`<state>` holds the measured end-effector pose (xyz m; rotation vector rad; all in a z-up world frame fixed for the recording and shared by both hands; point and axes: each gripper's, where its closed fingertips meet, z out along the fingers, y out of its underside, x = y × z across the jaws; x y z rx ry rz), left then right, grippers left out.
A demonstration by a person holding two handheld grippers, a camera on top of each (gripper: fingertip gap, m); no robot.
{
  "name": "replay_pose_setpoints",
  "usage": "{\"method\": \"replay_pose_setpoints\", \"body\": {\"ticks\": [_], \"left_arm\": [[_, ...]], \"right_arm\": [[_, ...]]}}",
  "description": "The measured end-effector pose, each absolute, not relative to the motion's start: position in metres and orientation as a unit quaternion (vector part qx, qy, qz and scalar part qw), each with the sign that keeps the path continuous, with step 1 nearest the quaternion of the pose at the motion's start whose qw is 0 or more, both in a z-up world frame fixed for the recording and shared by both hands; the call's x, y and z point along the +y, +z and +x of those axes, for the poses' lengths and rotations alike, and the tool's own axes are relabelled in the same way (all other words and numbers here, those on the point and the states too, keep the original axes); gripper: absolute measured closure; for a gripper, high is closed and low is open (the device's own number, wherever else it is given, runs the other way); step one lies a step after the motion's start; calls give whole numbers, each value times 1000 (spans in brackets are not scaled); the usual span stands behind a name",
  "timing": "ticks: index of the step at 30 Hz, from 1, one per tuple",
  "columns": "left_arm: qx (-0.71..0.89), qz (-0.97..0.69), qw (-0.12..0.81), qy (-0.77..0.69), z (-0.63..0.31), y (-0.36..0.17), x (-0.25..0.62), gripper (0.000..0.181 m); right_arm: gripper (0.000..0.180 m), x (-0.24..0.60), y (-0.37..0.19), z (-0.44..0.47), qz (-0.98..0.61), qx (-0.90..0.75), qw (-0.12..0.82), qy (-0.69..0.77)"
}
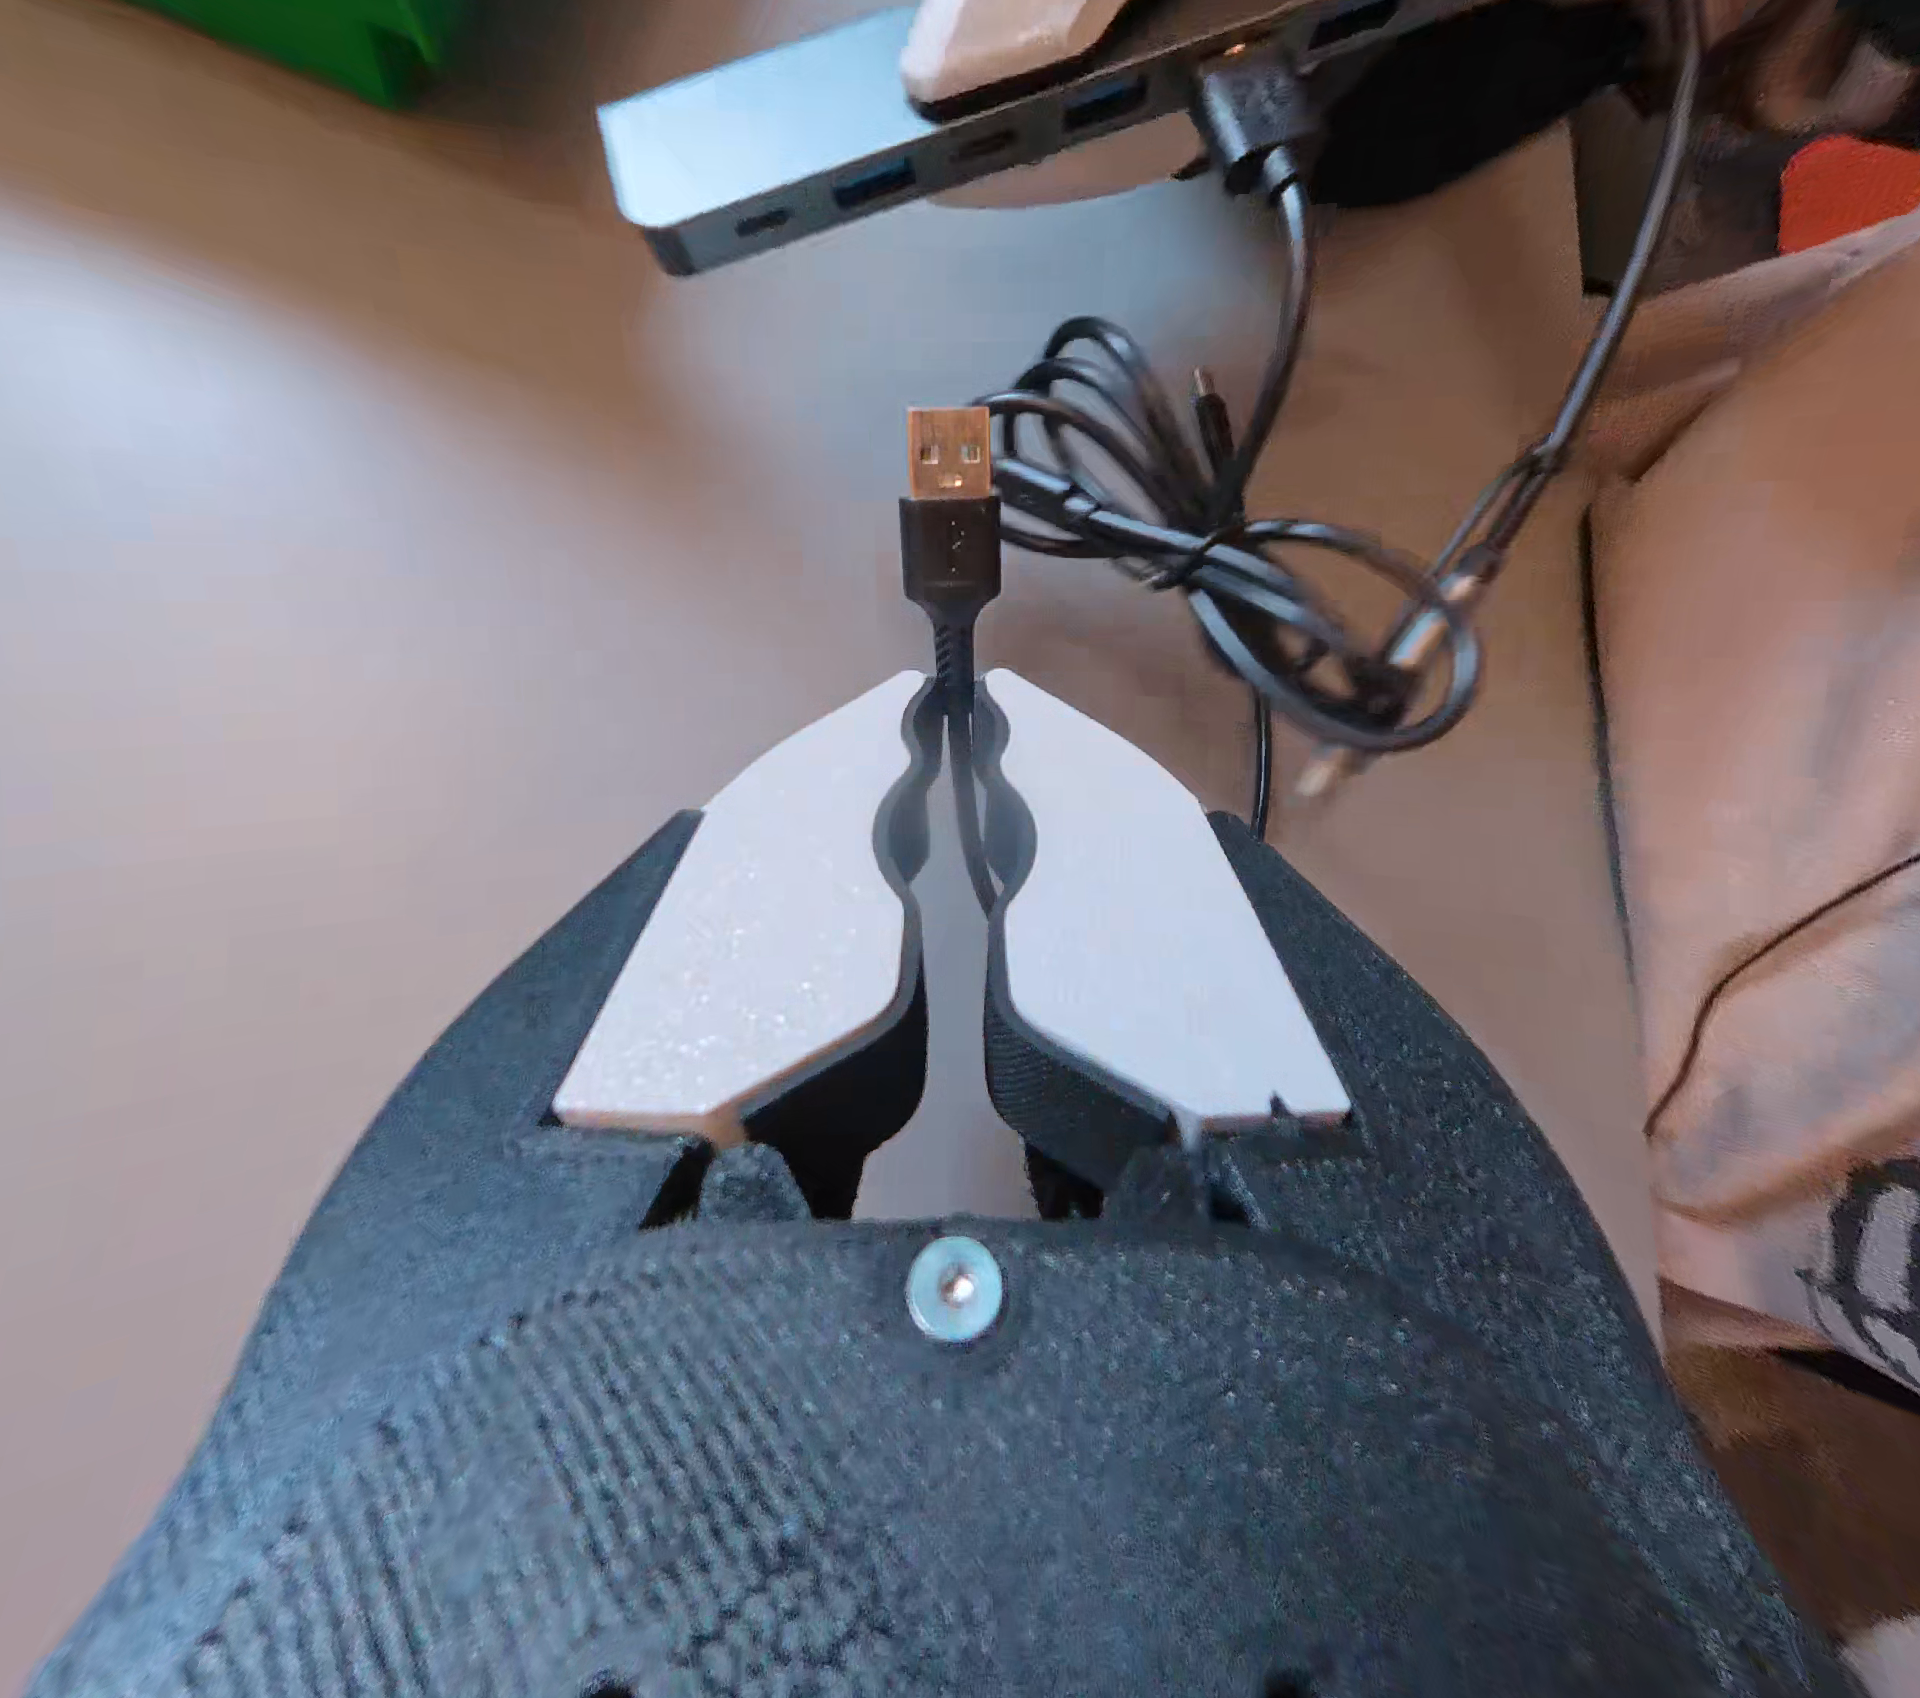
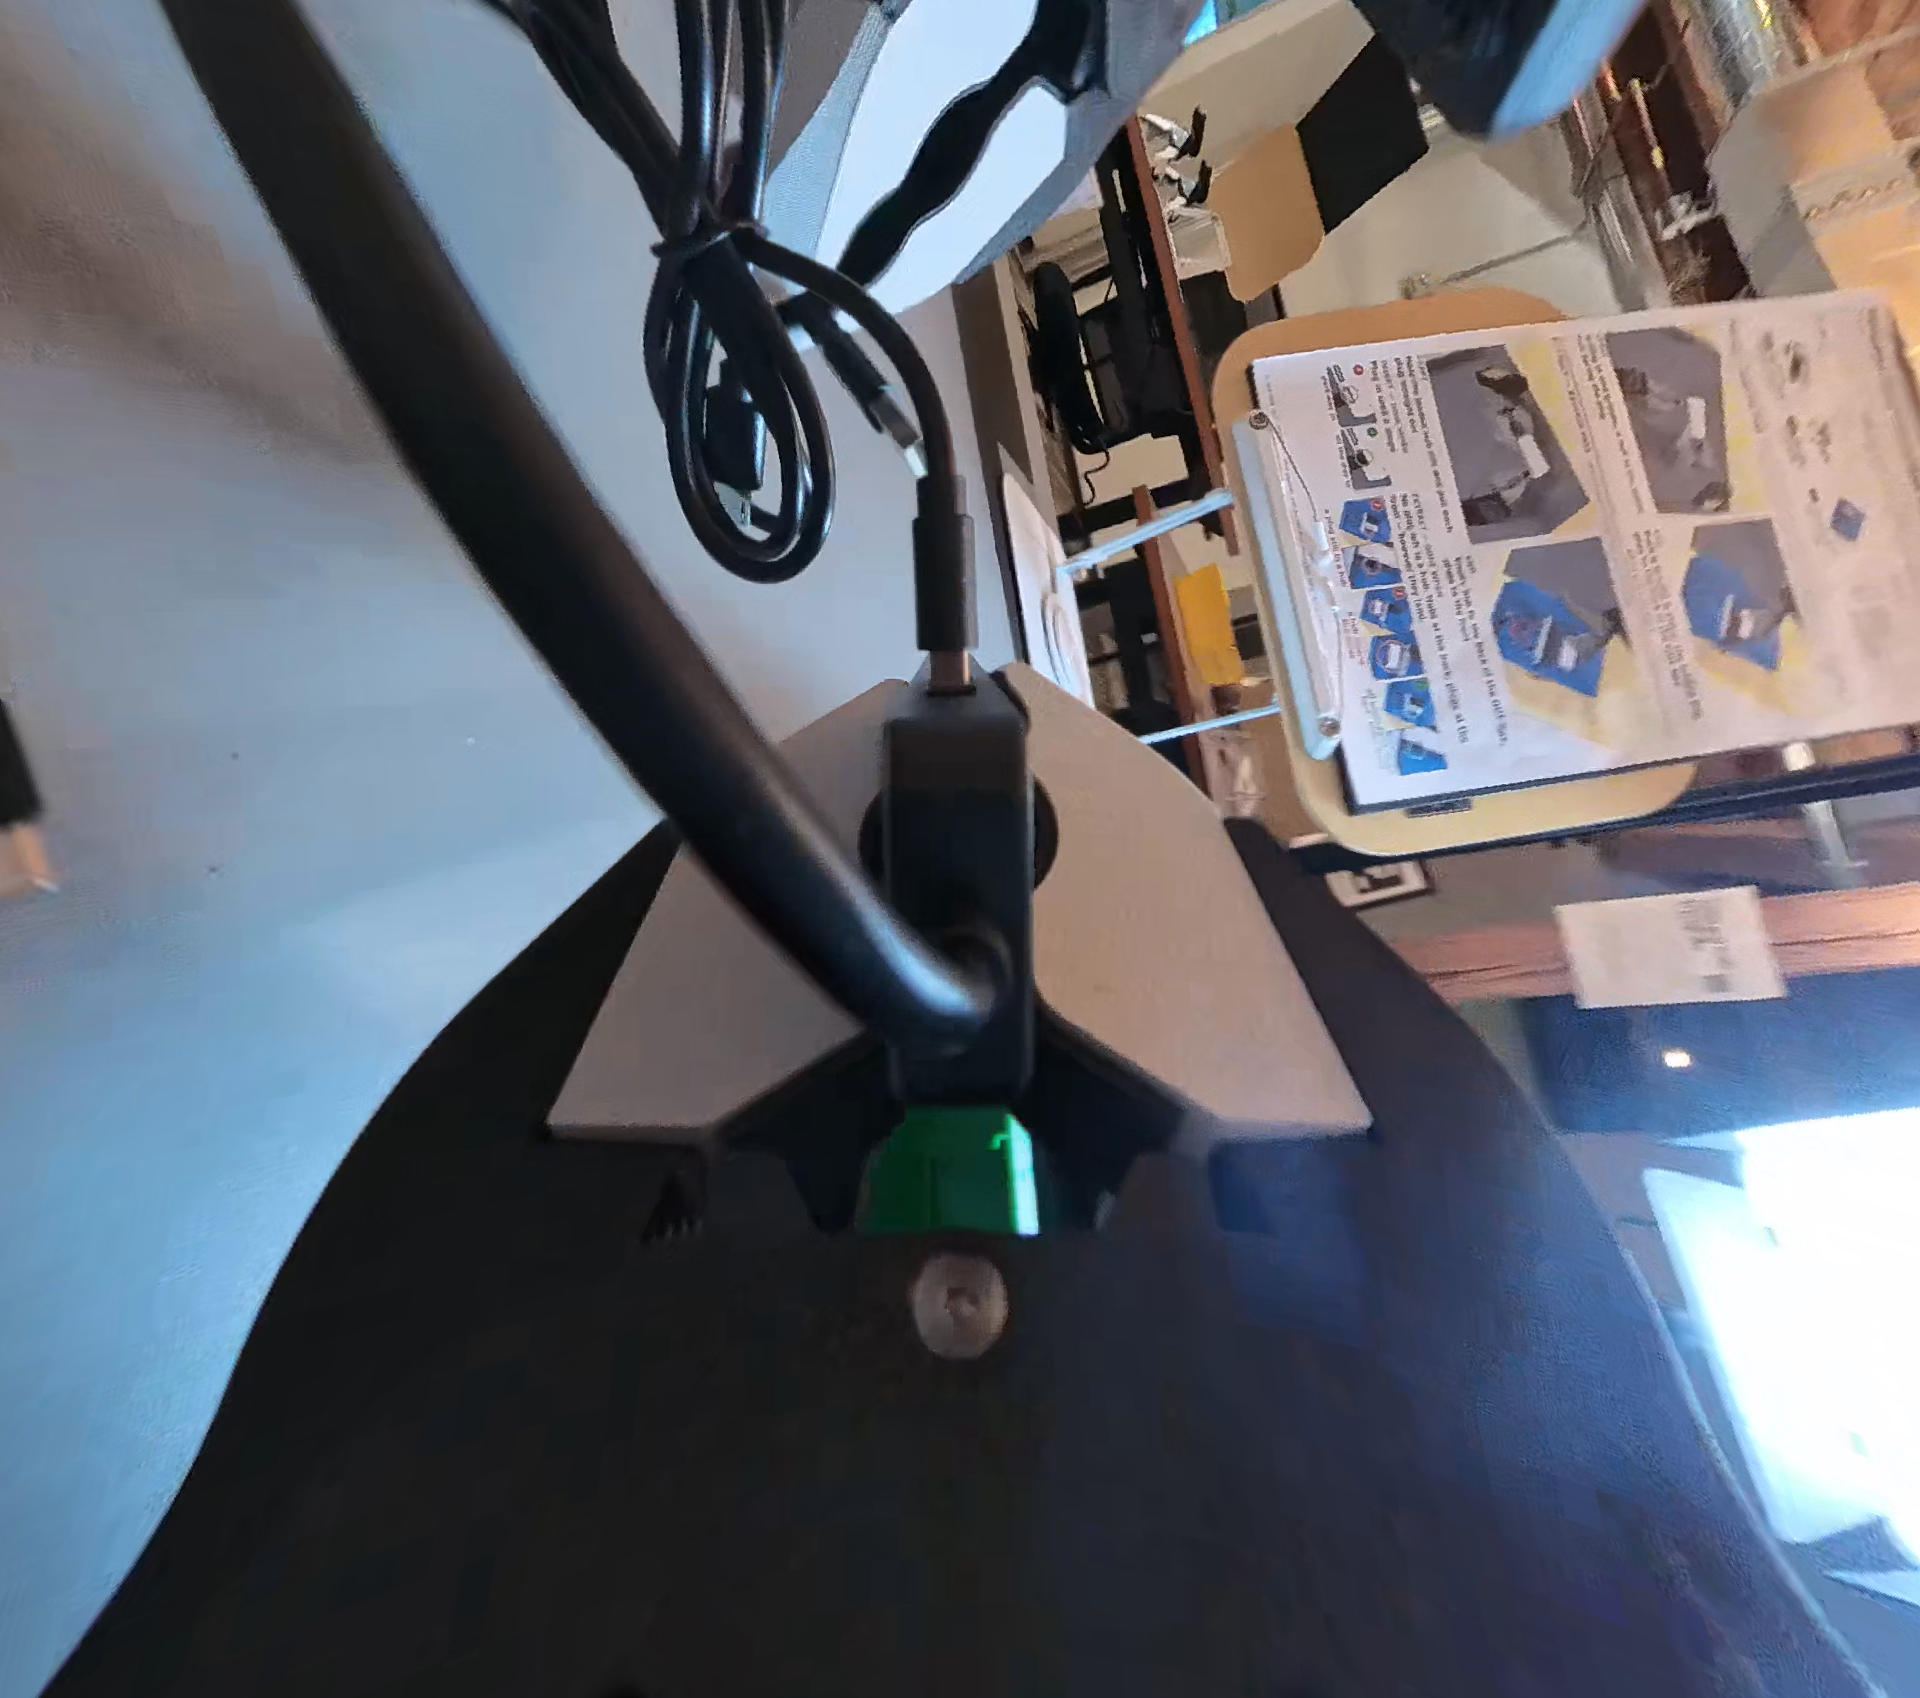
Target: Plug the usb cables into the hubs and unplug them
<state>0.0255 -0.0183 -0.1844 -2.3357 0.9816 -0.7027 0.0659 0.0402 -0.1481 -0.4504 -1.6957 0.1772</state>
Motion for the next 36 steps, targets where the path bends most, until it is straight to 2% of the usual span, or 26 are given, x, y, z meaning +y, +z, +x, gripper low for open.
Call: {"method": "replay_pose_setpoints", "body": {"ticks": [9,17,25,36], "left_arm": [[367,-880,173,-248,42,-205,-7,175],[378,-881,156,-239,43,-217,-10,175],[366,-873,167,-274,49,-205,-13,176],[368,-889,140,-231,47,-213,-16,176]], "right_arm": [[169,36,-184,51,-135,-783,606,-44],[168,40,-190,47,-143,-785,600,-52],[168,43,-192,46,-152,-785,599,-52],[168,36,-192,45,-137,-783,604,-55]]}}
